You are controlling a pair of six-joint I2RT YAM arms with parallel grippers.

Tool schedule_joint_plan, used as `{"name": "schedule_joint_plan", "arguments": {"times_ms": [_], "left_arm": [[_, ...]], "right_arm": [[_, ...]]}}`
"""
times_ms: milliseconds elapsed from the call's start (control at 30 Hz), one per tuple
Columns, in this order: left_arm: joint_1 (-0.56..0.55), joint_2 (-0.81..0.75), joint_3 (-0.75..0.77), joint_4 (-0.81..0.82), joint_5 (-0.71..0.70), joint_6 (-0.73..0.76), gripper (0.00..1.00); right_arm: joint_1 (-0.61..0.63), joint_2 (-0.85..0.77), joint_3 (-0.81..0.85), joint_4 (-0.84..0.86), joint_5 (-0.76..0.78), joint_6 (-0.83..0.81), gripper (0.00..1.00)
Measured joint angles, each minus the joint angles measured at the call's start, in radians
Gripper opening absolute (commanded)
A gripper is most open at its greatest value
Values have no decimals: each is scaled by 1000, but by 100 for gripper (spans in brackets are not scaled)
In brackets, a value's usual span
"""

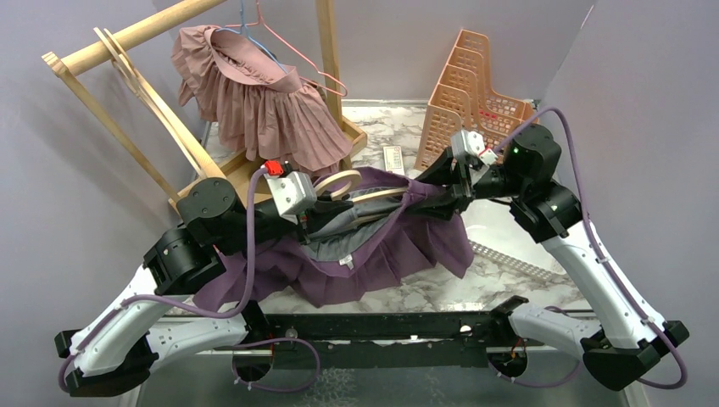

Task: Place the skirt on the hanger
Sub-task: Hang the skirt on the hanger.

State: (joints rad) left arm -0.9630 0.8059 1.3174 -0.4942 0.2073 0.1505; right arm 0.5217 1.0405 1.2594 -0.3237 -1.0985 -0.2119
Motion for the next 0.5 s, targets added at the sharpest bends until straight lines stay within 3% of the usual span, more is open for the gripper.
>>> {"name": "schedule_joint_plan", "arguments": {"times_ms": [100,233,400,500], "left_arm": [[1,0,0,8,10,-16,0],[2,0,3,19,31,-27,0],[7,0,23,21,43,-32,0],[8,2,29,18,49,-38,0]], "right_arm": [[1,-13,0,1,-22,3,58],[0,-7,27,-10,-52,12,57],[0,63,126,-82,-77,5,42],[0,102,163,-132,-81,-2,22]]}}
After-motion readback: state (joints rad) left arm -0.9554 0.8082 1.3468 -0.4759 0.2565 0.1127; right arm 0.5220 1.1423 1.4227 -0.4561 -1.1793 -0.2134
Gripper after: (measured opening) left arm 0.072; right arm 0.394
